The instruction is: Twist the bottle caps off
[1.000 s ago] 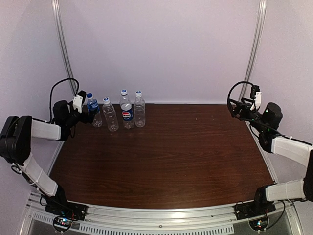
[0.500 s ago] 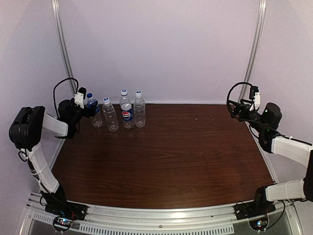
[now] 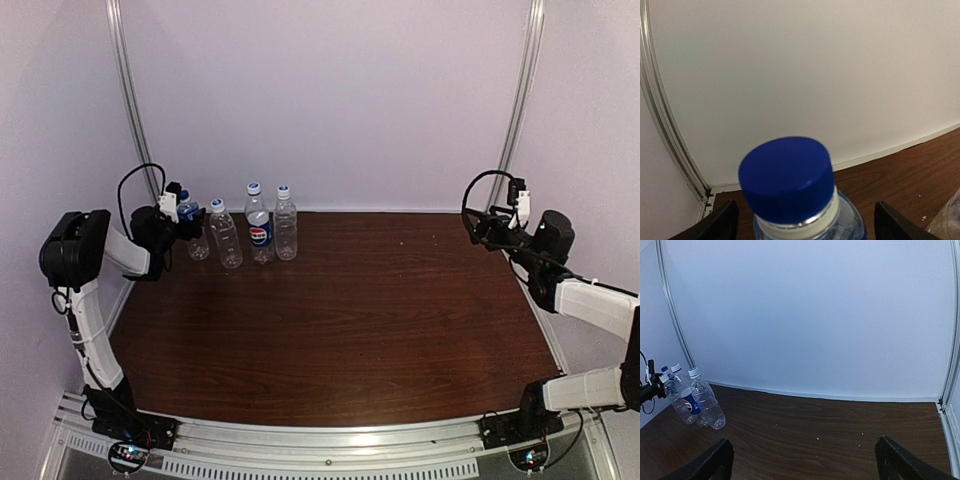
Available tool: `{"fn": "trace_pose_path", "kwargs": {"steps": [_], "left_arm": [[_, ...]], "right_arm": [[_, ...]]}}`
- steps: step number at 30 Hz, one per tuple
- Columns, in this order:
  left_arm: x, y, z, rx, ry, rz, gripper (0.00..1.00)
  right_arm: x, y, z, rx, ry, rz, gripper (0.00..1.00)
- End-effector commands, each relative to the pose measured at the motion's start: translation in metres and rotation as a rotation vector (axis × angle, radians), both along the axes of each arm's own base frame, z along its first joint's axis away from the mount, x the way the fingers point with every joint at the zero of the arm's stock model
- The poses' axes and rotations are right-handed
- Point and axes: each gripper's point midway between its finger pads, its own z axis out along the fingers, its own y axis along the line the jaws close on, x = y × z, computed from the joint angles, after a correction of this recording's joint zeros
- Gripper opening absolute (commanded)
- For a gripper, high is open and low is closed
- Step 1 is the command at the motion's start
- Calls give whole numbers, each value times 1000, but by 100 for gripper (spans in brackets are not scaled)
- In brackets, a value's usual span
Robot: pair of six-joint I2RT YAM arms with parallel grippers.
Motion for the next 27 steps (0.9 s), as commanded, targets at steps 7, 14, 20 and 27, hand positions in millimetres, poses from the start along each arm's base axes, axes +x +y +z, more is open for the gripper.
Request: {"fn": "trace_pose_path", "kwargs": {"steps": [7,14,20,27], "left_arm": [[7,5,7,-45,-94,10,85],[6,1,12,-51,-127,-16,68],[-8,3,28,-57,-181,0,53],[-9,-14,76,48,-178,29,53]], "right_arm": [[3,2,1,-11,14,-2,100],[1,1,2,-21,19,-6,100],[-2,0,4,-25,16,-11,100],[-7,2,12,-2,1,5,100]]}}
